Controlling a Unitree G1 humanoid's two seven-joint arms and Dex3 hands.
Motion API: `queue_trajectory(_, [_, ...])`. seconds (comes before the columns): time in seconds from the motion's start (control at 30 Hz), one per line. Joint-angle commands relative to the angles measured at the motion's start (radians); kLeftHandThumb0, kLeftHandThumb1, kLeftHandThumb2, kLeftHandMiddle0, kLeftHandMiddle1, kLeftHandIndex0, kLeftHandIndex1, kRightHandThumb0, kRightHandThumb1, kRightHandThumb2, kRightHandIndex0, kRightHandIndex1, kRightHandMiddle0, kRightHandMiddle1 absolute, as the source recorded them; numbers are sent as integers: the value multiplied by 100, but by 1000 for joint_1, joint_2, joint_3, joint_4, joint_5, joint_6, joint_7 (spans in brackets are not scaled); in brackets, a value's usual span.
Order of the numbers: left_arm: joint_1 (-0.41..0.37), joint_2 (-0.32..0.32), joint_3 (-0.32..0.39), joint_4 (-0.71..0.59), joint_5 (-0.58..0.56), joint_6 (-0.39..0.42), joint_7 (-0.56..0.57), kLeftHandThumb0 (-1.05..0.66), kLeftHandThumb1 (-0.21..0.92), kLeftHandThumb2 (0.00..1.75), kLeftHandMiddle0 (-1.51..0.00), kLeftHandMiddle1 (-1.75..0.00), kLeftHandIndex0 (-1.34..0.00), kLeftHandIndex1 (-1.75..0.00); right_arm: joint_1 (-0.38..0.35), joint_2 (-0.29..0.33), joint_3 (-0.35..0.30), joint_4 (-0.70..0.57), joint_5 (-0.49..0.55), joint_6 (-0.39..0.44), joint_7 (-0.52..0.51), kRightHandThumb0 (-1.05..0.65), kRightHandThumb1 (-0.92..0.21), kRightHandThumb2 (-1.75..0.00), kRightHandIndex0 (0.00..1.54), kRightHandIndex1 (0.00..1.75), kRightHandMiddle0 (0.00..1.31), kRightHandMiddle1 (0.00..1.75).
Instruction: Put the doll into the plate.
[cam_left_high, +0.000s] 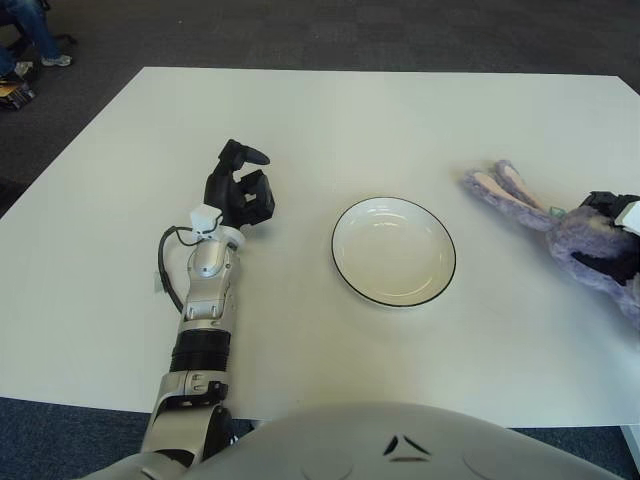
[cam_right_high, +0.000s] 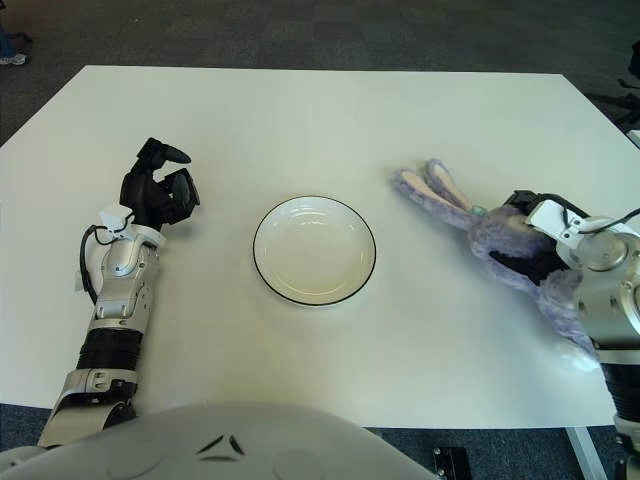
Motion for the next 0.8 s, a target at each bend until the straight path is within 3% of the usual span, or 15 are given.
queue_trajectory(0.0, [23,-3,1,24,4,12,8,-41,56,101,-106,-175,-42,-175,-26,-8,-29,-23,27,-4,13,53,-16,-151,74,175,86,175])
queue_trajectory(0.3, [21,-2,1,25,-10,20,-6,-41,56,101,-106,-175,-43,-175,-20,45,-104,-123,112,8,3,55,-13,-155,76,175,89,175])
queue_trajectory(0.77, [23,-8,-3,17,4,29,13,-41,56,102,-106,-175,-43,-175,-74,97,-167,-124,261,-50,9,60,-4,-165,84,175,94,175])
